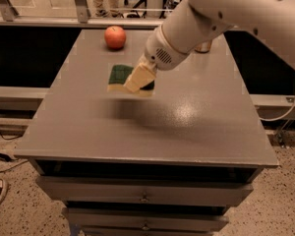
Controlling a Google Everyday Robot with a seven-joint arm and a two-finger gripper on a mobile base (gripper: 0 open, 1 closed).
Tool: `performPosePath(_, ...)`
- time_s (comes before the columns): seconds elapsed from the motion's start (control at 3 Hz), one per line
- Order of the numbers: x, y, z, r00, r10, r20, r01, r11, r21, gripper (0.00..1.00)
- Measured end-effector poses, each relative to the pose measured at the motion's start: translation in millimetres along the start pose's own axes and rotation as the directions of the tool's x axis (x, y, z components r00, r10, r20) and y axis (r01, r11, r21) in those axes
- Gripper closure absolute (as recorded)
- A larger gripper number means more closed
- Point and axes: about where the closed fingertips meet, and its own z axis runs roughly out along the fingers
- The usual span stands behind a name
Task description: Pick sponge
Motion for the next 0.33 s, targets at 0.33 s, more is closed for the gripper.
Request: performPosePath(0.33,-10.5,-4.2,-10.0,1.000,-0.007,0.021,0.007,0.9999,0.016,1.00)
